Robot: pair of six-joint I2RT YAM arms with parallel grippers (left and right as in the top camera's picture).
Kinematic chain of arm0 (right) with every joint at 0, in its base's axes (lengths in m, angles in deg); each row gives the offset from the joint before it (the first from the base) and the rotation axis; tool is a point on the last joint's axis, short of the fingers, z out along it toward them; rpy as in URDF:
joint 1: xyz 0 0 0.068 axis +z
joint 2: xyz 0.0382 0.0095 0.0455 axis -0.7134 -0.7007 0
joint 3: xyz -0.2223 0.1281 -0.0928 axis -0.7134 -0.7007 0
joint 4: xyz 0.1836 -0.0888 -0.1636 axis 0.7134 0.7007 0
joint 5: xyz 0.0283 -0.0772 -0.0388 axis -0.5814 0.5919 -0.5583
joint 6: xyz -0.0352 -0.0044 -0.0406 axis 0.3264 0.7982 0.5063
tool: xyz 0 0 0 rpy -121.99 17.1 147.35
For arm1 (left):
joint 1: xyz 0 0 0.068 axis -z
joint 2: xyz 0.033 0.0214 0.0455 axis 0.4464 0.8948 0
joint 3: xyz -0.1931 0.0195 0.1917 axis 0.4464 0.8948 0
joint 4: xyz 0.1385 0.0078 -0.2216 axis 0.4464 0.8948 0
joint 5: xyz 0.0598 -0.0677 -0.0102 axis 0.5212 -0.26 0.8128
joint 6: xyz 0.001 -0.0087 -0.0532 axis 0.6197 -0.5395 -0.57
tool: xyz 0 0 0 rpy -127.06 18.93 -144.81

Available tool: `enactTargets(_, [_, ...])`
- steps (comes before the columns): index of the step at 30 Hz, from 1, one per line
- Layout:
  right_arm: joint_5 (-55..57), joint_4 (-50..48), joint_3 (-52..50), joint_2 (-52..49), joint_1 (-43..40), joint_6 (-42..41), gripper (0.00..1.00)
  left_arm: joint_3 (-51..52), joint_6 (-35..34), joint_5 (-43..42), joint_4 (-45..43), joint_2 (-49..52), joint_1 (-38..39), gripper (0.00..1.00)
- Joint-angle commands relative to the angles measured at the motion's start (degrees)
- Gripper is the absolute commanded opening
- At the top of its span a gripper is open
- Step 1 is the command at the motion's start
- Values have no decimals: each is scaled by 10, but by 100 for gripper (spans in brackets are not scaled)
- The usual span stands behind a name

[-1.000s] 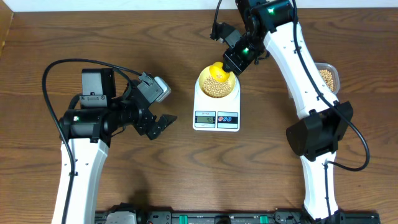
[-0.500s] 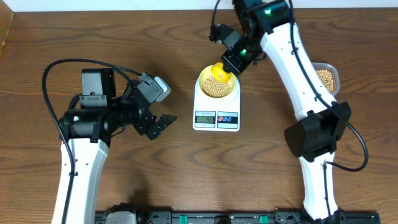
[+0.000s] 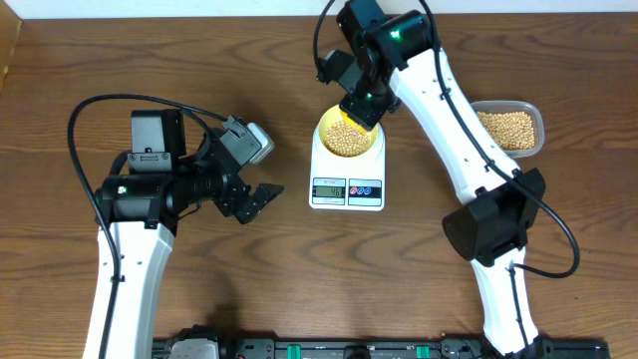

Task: Scoop item into bowl and weigh 50g on scale
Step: 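Tilt the scoop and pour soybeans gradually into the bowl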

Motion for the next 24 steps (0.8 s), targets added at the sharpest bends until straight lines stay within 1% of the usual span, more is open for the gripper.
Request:
enactTargets(1, [10,-6,13,17,-1,-10,1,-3,10,-5,0,0,-3,98])
enactTargets(12, [10,-5,13,17,7,-10,1,-3,10,-5,0,0,-3,97])
enactTargets(21, [10,-4,13,18,12,3,1,-3,10,-5,0,0,-3,98])
enactTargets(24, [10,-3,13,18,14,23,1,-3,10,-5,0,0,-3,98])
